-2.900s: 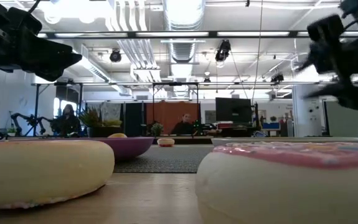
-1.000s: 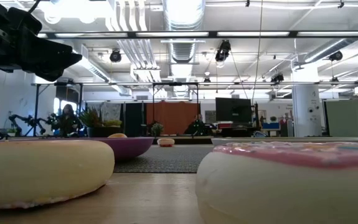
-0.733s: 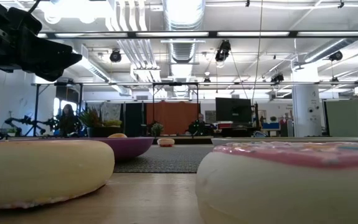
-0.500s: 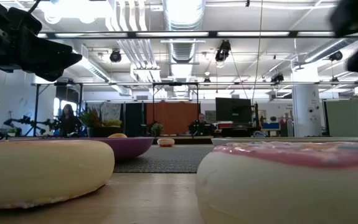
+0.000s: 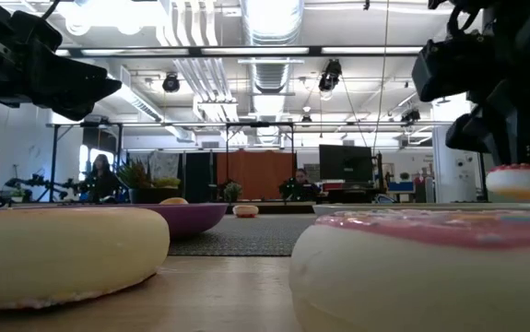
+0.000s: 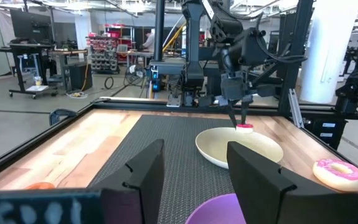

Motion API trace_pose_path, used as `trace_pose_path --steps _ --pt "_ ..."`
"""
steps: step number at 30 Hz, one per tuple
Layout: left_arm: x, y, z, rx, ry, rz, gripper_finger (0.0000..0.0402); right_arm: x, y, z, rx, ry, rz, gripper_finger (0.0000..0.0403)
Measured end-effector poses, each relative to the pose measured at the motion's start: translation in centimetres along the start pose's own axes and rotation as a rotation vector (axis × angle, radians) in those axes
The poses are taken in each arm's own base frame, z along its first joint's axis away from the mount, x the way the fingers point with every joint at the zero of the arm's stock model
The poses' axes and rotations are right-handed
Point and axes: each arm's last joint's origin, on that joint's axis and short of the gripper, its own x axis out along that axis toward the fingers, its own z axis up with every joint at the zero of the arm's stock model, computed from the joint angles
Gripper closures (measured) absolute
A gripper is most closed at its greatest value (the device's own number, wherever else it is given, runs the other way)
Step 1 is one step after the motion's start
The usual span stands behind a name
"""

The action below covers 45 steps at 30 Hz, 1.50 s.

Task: Pick & Place donuts
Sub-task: Put the small red donut on the white plate, then put the small orange donut on the white plate

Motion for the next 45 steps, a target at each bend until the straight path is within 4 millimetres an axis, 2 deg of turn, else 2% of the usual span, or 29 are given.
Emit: trace_pose_path --steps 5,10,14,18,19,20,22,24,26,30,34,40,43,45 --pt "0.0 0.0 0.0 0.000 0.000 0.000 0.0252 0.9 0.0 0.1 0.004 0.022 -0.011 0.0313" --pt "0.0 0.0 0.0 0.000 0.000 0.000 0.0252 1.0 0.1 0.2 0.022 0.030 -0.003 0.0277" --pt "0.0 0.0 0.0 0.000 0.000 0.000 0.0252 -0.2 0.4 0.6 0.012 0.001 -0.022 0.0246" --pt "0.0 0.0 0.1 0.008 -0.010 0.004 0.0252 -2.0 0.8 0.9 0.005 -0.116 -0.116 0.0227" --pt "0.0 0.0 0.5 -0.049 -0.047 0.003 0.0252 -2.3 0.9 1.0 0.011 -0.136 -0.117 0.0224" --pt "0.0 0.0 1.0 -0.181 -0.104 -0.009 0.0252 -2.6 1.0 1.1 0.026 -0.146 -0.110 0.0222" --pt "-0.2 -0.1 2.0 -0.558 -0.200 -0.062 0.0252 -2.9 0.8 1.2 0.071 -0.152 -0.109 0.0221" --pt "-0.4 0.0 2.7 -0.849 -0.273 -0.108 0.0252 -3.1 0.6 1.4 0.110 -0.164 -0.113 0.0220" --pt "-0.5 0.1 3.1 -1.023 -0.329 -0.110 0.0252 -3.2 0.6 1.6 0.141 -0.187 -0.117 0.0220" --pt "-0.8 0.8 3.6 -1.084 -0.518 0.085 0.0252 -3.4 0.4 2.0 0.178 -0.216 -0.135 0.0220" --pt "-1.1 1.6 3.4 -1.171 -0.685 0.352 0.0252 -3.9 0.0 2.9 0.217 -0.254 -0.147 0.0220" --pt "-1.9 2.2 4.2 -1.080 -0.816 0.643 0.0252 -4.6 -1.1 4.1 0.268 -0.281 -0.156 0.0220" --pt "-2.5 2.4 4.7 -1.107 -0.937 0.807 0.0252 -5.1 -1.6 4.5 0.261 -0.288 -0.162 0.0220" --pt "-2.7 2.5 4.7 -1.116 -0.973 0.857 0.0252 -5.3 -2.0 4.7 0.258 -0.294 -0.171 0.0220"
